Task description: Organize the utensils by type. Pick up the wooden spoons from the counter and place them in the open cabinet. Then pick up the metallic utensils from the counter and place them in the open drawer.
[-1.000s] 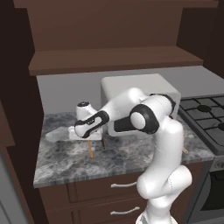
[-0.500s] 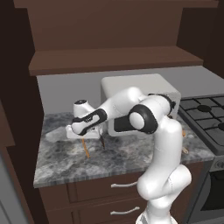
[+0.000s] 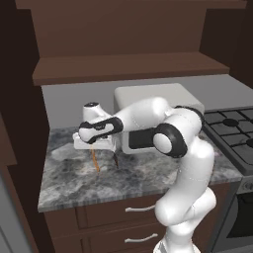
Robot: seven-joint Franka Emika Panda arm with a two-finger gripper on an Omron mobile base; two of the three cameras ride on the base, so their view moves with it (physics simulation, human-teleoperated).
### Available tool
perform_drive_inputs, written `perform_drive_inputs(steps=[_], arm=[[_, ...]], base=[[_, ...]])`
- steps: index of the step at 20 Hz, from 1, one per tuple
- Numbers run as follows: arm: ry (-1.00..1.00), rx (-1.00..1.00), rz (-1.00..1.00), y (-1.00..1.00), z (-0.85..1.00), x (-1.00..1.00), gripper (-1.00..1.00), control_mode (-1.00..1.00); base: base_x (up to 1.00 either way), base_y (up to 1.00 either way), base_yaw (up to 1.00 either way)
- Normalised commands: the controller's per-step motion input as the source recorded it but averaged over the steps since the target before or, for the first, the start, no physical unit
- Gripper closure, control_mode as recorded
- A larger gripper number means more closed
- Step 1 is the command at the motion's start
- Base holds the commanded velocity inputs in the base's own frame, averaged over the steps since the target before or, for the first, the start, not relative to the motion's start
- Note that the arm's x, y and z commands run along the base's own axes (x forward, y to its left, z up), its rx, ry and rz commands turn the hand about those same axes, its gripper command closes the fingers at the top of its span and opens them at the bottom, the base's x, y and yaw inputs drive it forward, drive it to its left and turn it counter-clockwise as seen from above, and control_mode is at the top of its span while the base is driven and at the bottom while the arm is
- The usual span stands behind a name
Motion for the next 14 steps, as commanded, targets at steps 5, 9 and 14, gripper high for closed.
perform_drive_inputs(steps=[5,9,14], arm=[[0.0,0.01,0.06,-0.12,0.54,-0.4,1.0,-1.0],[0.0,0.0,0.05,-0.18,0.47,-0.51,1.0,-1.0],[0.07,0.0,0.05,-0.19,0.35,-0.41,1.0,-1.0]], base=[[0.0,0.0,0.0],[0.0,0.0,0.0],[0.0,0.0,0.0]])
